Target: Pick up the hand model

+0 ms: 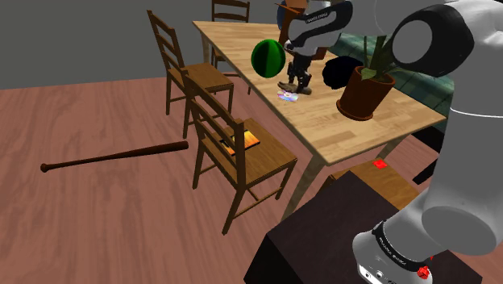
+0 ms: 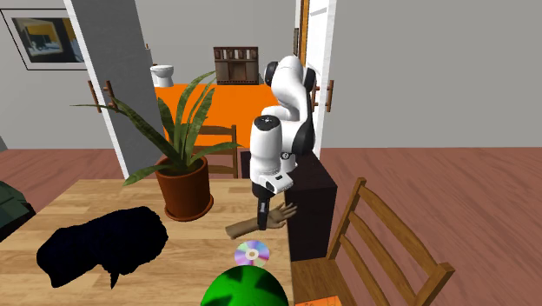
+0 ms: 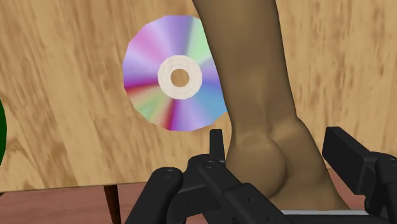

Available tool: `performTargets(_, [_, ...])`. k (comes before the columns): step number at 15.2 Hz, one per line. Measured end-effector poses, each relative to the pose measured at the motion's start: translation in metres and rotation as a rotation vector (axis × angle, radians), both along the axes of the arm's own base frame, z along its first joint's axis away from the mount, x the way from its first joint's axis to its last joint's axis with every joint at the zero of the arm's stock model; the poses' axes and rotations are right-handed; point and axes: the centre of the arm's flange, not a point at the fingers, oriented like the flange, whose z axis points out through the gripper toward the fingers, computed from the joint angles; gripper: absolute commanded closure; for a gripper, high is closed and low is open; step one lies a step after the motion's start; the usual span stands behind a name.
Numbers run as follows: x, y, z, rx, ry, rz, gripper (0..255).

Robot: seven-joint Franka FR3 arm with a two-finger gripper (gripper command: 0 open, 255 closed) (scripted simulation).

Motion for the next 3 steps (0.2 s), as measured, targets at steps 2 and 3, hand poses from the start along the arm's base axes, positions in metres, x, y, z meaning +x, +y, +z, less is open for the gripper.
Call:
performTargets(2, [0.0006,0.0005,0.0096,0.0,0.0,0.0,255])
performTargets(3, [0.0002,0.0008,0.0129,0.0,0.0,0.0,255])
